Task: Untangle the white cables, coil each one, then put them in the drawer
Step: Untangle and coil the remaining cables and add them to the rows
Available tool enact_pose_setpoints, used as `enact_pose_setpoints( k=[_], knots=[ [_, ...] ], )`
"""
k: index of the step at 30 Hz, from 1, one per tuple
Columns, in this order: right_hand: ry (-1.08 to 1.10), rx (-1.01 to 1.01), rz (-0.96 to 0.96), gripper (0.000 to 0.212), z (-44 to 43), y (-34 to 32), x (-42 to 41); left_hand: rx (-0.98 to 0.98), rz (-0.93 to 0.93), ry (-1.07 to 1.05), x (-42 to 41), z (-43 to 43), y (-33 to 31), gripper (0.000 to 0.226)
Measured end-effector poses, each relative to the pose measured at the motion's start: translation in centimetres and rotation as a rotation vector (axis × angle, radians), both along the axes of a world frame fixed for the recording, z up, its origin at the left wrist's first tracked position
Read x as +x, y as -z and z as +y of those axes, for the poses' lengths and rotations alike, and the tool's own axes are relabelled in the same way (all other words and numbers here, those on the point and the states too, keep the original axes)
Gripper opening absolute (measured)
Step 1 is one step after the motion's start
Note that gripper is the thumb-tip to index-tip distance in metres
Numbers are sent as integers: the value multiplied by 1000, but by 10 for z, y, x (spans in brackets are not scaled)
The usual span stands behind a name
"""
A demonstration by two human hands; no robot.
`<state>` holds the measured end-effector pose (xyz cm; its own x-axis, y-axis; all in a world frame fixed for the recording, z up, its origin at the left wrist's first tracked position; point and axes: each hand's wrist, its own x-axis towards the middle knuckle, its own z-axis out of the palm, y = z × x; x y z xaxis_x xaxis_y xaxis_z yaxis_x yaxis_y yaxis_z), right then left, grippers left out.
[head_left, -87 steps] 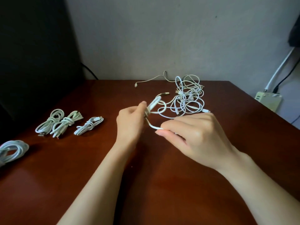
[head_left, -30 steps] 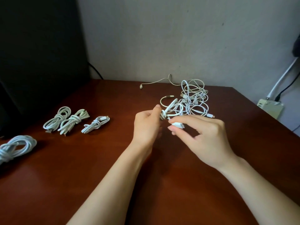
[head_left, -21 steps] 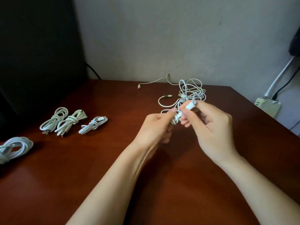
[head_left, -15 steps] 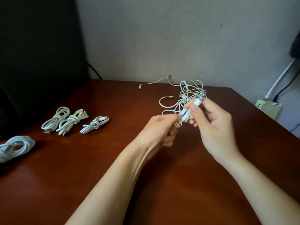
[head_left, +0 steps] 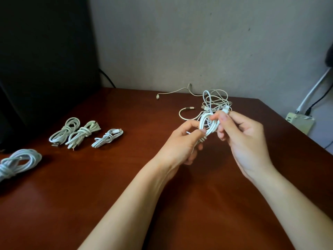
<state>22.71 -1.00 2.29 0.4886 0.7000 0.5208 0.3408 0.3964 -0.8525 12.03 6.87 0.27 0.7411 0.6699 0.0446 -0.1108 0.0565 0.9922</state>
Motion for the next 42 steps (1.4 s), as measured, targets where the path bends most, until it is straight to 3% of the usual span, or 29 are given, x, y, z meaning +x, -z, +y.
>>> enact_pose_setpoints(
  k=[9,14,18,23,25,31,36,39,42],
  knots=[
    [-64,-91,244,14,-2,-2,-13,-85,-130,-96,-3,5,0,7],
    [-94,-173,252,18,-1,0,-14,63,-101,-189,-2,1,3,8],
    [-31,-181,-12,12,-1,2,-10,389,2,-251,-2,5,7,12],
    [269,-36,-632,22,-2,10,5,720,133,-219,-4,7,10,18],
    [324,9,-709,27,-1,12,8,788,176,-158,-2,6,11,27],
    [384,1,-634,24,2,17,12,819,107,-58,-4,1,5,26],
    [307,-65,-428,12,5,16,9,764,106,-80,-4,-8,0,28],
    [261,-140,-316,17,5,15,7,875,213,-180,-3,-10,3,36],
    [259,-188,-175,21,5,13,7,976,239,-223,-3,-12,2,31]
  ],
)
